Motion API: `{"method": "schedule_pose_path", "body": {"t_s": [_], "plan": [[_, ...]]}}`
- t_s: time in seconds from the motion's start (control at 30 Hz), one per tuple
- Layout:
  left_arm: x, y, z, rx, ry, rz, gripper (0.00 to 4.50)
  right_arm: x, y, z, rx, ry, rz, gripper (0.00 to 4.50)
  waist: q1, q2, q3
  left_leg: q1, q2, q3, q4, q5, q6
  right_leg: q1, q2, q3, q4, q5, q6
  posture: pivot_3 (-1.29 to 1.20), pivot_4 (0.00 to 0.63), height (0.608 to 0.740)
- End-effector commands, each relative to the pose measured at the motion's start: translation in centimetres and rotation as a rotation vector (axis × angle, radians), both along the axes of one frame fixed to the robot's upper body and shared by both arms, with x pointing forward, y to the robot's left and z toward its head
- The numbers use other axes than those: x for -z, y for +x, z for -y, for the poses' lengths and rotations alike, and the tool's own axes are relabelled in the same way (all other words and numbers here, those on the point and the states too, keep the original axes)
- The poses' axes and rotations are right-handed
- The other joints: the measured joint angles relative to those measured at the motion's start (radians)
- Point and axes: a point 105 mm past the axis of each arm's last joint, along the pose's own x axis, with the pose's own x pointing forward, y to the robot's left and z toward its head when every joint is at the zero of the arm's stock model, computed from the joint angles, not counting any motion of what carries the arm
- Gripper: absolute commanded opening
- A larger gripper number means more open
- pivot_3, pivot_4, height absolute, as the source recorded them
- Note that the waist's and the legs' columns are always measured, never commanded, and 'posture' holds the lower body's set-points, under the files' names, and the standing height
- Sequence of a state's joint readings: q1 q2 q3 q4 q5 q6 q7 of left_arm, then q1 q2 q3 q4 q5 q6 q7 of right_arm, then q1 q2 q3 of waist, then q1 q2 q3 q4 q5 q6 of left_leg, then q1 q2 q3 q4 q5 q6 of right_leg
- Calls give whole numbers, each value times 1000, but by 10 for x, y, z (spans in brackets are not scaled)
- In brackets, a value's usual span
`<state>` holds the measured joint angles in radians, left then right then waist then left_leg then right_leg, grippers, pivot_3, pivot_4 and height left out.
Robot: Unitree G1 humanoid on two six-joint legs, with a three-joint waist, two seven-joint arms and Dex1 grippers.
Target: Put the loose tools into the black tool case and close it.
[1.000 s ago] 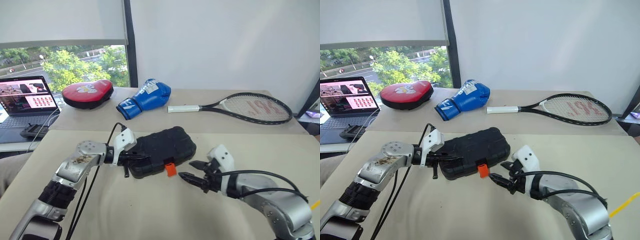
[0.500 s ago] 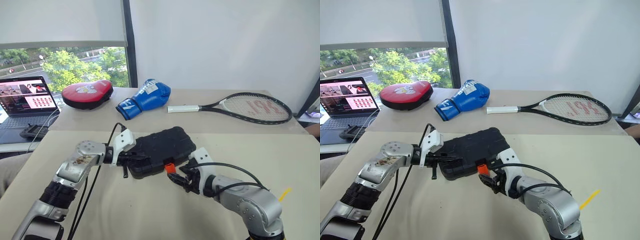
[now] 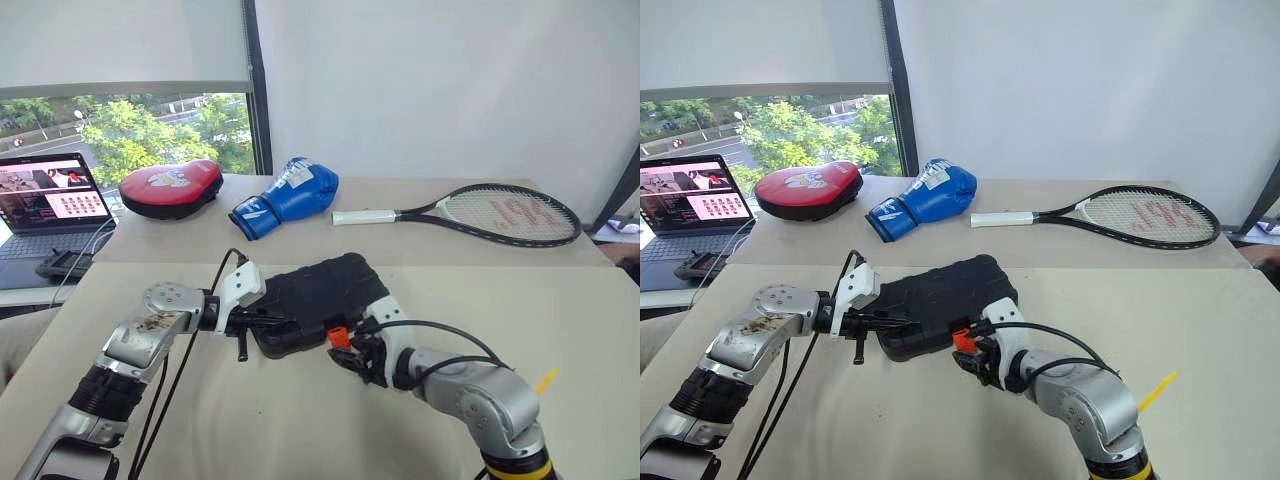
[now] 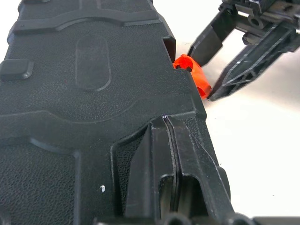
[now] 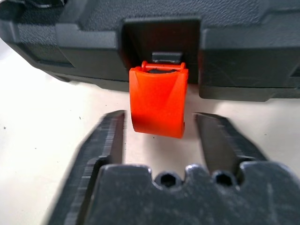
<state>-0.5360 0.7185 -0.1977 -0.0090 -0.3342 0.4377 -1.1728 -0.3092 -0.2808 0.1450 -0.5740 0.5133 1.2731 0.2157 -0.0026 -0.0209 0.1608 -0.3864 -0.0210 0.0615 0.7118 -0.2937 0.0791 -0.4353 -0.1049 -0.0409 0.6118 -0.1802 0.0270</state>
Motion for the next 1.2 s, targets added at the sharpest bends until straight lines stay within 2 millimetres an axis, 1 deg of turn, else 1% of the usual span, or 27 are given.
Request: {"method": "schedule_pose_path", "body": {"t_s": [0.03, 0.23, 0.33, 0.5, 0.6, 0.77, 0.8, 0.87, 0.9, 0.93, 1.03, 1.07, 1.1, 1.17, 1.2], "plan": [[20, -3, -3, -6, 54, -61, 0, -13, 2, -2, -6, 11, 63, 1226, 0, 0, 0, 0, 0, 0, 0, 0, 0, 0, 0, 0, 0, 0, 0, 0, 150, 740], [22, -3, -2, -4, 55, -62, 0, -21, 4, -3, -6, 3, 105, 1229, 0, 0, 0, 0, 0, 0, 0, 0, 0, 0, 0, 0, 0, 0, 0, 0, 150, 740], [23, -3, -1, -2, 58, -64, 0, -30, 6, -5, -17, 5, 147, 1229, -1, 0, 0, 0, 0, 0, 0, 0, 0, 0, 0, 0, 0, 0, 0, 0, 150, 740], [25, -5, 1, 3, 55, -66, 0, -38, 12, -9, -35, 0, 206, 1229, -1, 0, 0, 0, 0, 0, 0, 0, 0, 0, 0, 0, 1, 0, 0, 0, 150, 740], [26, -6, 3, 2, 52, -66, 0, -37, 17, -10, -35, 1, 215, 1229, 1, 0, 0, 0, 0, 0, 0, 0, 0, 0, 0, 0, 0, 0, 0, 0, 150, 740], [28, -8, 4, 1, 51, -66, 0, -29, 25, -8, -28, -19, 181, 1229, -1, 0, 0, 0, 0, 0, 0, 0, 0, 0, 0, 0, 1, 0, 0, 0, 150, 740], [28, -8, 5, 0, 51, -67, 0, -28, 26, -7, -35, -26, 180, 1729, -1, 0, 0, 1, 0, 0, 0, 0, 0, 0, 0, 0, 1, 0, 0, 0, 150, 740], [28, -8, 4, -6, 50, -68, 0, -28, 23, -7, -65, -35, 183, 2360, -2, 0, 0, 1, 0, 0, 0, 0, 0, 1, 0, 0, 1, 0, 0, 0, 150, 740], [28, -8, 4, -9, 49, -68, 0, -29, 22, -5, -68, -36, 187, 2864, -1, 0, 0, 1, 0, 0, 0, 0, 0, 1, 0, 0, 1, 0, 0, 0, 150, 740], [28, -8, 4, -11, 47, -68, 0, -29, 15, -2, -92, -44, 177, 3055, -1, 0, 0, 1, 0, 0, 0, 0, 0, 1, 0, 0, 1, 0, 0, 0, 150, 740], [28, -9, 4, -14, 46, -69, 0, -27, -1, 7, -145, -57, 143, 3055, 3, 0, 0, 0, 0, 0, 0, 0, 1, 0, -1, 0, 1, 0, 0, 0, 150, 740], [29, -9, 4, -14, 47, -69, 0, -27, -4, 10, -153, -58, 130, 2598, 4, 0, 0, 0, 0, 0, 0, 0, 1, 0, -1, 0, 0, 0, 0, 0, 150, 740], [29, -9, 4, -14, 46, -70, 0, -26, -10, 11, -179, -62, 118, 2378, 4, 0, 0, 0, 0, 0, 0, 0, 1, 0, -1, 0, 0, 0, 1, 0, 150, 740], [29, -9, 5, -15, 46, -70, 0, -28, -16, 13, -209, -50, 103, 1752, 5, 0, 0, 0, 0, 0, 0, 0, 1, 1, -1, 0, -1, -1, 1, 0, 150, 740], [29, -9, 5, -14, 45, -71, 0, -28, -18, 11, -234, -42, 92, 1306, 5, 0, 0, 0, 0, 0, 0, -1, 2, 1, -1, 0, -1, -1, 1, 0, 150, 740]]}}
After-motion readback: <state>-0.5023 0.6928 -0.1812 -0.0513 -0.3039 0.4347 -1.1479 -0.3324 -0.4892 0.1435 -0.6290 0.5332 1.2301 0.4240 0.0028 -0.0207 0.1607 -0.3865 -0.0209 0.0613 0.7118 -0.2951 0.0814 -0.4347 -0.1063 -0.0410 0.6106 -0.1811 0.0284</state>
